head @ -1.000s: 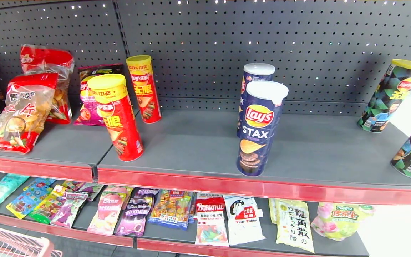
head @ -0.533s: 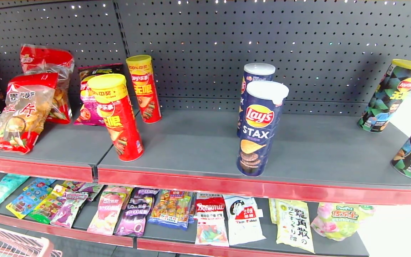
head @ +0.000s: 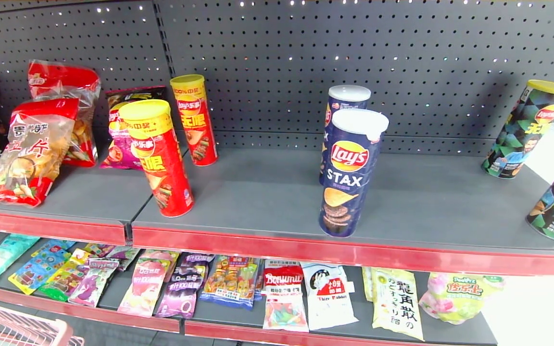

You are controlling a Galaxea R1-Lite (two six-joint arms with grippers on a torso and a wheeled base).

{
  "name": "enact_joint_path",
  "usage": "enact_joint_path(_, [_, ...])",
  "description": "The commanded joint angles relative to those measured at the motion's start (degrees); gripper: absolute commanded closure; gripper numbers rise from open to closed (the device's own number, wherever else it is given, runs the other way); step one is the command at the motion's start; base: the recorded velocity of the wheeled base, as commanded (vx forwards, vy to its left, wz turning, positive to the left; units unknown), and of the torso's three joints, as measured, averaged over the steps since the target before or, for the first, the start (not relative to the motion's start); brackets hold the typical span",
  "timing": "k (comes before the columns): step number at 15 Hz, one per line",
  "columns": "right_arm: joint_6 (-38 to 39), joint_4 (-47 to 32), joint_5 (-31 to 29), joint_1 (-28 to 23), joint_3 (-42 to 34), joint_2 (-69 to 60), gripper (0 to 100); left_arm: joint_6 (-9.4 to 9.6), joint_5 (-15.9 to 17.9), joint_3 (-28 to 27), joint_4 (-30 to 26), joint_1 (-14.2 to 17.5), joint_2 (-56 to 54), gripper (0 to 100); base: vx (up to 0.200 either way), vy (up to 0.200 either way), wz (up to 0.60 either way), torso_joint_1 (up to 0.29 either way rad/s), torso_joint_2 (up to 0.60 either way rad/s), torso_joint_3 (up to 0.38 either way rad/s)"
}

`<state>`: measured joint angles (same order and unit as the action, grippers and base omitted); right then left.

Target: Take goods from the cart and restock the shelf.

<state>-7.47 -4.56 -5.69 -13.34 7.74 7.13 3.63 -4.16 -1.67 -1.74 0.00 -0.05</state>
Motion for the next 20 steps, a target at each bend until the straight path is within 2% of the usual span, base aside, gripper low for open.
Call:
enact_joint_path(1, [3.7,5.6,0.7,0.5,-6.3,-1.3,0,-0.03,0.0,0.0,0.0,0.0,0.0,0,0.000,0.000,0.00,0.000,0.00,0.000])
enact_joint_path(2, [7.0,5.5,2.1,0.5,-6.5,-1.4,0,-0.21,-0.1,0.0,0.0,0.0,0.0,0,0.000,0.000,0.00,0.000,0.00,0.000])
enact_joint_path(4, [7.4,5.5,4.7,0.5,-6.6,-1.4,0,-0.38,-0.1,0.0,0.0,0.0,0.0,0,0.000,0.000,0.00,0.000,0.00,0.000])
enact_joint_path(6, [6.8,6.0,13.5,0.5,-6.7,-1.4,0,-0.38,-0.1,0.0,0.0,0.0,0.0,0,0.000,0.000,0.00,0.000,0.00,0.000])
enact_joint_path(7, [6.3,5.9,15.5,0.5,-6.7,-1.4,0,-0.29,-0.1,0.0,0.0,0.0,0.0,0,0.000,0.000,0.00,0.000,0.00,0.000])
enact_joint_path(10, [6.2,5.3,16.6,1.6,-6.5,0.6,0,-0.38,-0.1,0.0,0.0,0.0,0.0,0,0.000,0.000,0.00,0.000,0.00,0.000])
enact_joint_path(12, [6.2,5.3,17.7,3.9,-6.2,0.8,0,-0.29,-0.1,0.0,0.0,0.0,0.0,0,0.000,0.000,0.00,0.000,0.00,0.000])
enact_joint_path(13, [6.5,5.3,18.9,8.9,-6.5,-0.7,0,-0.38,-0.1,0.0,0.0,0.0,0.0,0,0.000,0.000,0.00,0.000,0.00,0.000])
enact_joint_path(14, [6.3,5.2,18.3,12.6,-6.4,-1.6,0,-0.29,-0.1,0.0,0.0,0.0,0.0,0,0.000,0.000,0.00,0.000,0.00,0.000])
enact_joint_path(15, [6.2,5.2,16.6,13.4,-6.4,-1.9,0,-0.29,-0.1,0.0,0.0,0.0,0.0,0,0.000,0.000,0.00,0.000,0.00,0.000])
enact_joint_path(16, [6.2,5.3,12.6,12.7,-6.5,-3.5,0,-0.29,-0.1,0.0,0.0,0.0,0.0,0,0.000,0.000,0.00,0.000,0.00,0.000])
enact_joint_path(17, [7.7,4.7,3.9,13.3,-7.7,-7.1,0,-0.47,-0.1,0.0,0.0,0.0,0.0,0,0.000,0.000,0.00,0.000,0.00,0.000])
enact_joint_path(18, [9.7,4.6,3.5,13.4,-7.7,-7.0,0,-0.47,-0.1,0.0,0.0,0.0,0.0,0,0.000,0.000,0.00,0.000,0.00,0.000])
enact_joint_path(20, [7.0,4.6,5.2,13.5,-7.7,-6.9,0,-0.47,-0.1,0.0,0.0,0.0,0.0,0,0.000,0.000,0.00,0.000,0.00,0.000])
